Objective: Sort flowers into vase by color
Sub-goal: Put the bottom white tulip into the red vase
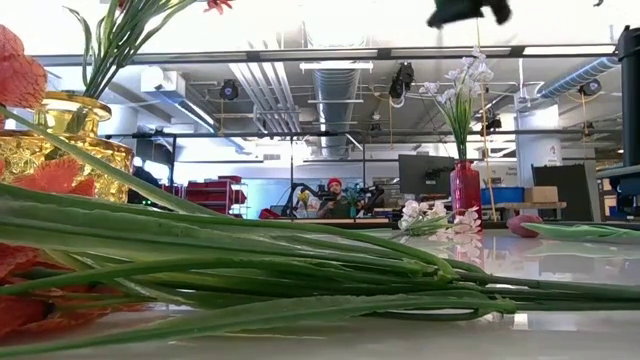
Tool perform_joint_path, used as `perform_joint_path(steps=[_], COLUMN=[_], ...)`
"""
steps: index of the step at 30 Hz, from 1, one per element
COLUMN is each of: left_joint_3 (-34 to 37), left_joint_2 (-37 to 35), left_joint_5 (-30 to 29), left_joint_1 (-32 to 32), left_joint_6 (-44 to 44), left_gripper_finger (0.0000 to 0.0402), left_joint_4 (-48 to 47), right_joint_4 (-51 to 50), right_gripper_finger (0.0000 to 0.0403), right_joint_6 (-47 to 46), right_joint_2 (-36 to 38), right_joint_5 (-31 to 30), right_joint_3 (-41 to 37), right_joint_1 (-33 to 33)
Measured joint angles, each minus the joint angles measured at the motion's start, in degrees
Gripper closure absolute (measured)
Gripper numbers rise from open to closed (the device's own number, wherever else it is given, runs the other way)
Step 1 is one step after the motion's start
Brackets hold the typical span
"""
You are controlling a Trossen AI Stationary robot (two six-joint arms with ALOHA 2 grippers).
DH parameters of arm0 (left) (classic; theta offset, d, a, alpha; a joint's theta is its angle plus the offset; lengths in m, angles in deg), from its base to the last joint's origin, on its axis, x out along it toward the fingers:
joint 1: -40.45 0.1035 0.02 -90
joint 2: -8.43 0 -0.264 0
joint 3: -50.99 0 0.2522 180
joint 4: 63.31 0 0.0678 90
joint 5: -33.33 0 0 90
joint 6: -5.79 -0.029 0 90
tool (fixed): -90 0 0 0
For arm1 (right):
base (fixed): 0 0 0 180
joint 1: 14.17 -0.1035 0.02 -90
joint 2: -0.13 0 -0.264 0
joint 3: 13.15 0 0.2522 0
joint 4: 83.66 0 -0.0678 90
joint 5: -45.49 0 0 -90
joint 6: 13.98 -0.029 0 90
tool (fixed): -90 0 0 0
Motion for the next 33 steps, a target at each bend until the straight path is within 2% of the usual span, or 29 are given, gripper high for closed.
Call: perform_joint_path(steps=[3,6,18,24,33], left_joint_3=[3.3,6.6,16.8,18.5,20.3], left_joint_2=[-3.2,-6.1,-15.2,-16.8,-17.3], left_joint_5=[-1.2,-1.3,-3.3,-4.2,-4.2], left_joint_1=[0.0,0.0,0.0,0.0,0.0], left_joint_6=[2.1,4.5,8.6,8.6,8.4], left_gripper_finger=[0.0231,0.0238,0.0244,0.0245,0.0245], left_joint_4=[-0.7,-0.6,2.7,3.0,4.2], right_joint_4=[-3.7,-3.8,-2.6,-2.5,-1.1], right_gripper_finger=[0.0385,0.0385,0.0385,0.0385,0.0385], right_joint_6=[-2.4,-3.1,-0.8,-4.1,-3.2], right_joint_2=[3.1,5.2,5.4,4.2,2.4], right_joint_5=[-7.3,-8.8,-8.3,-1.6,-1.3], right_joint_3=[-0.9,-1.0,-1.0,-0.1,0.2], right_joint_1=[2.2,4.7,15.6,19.1,21.4])
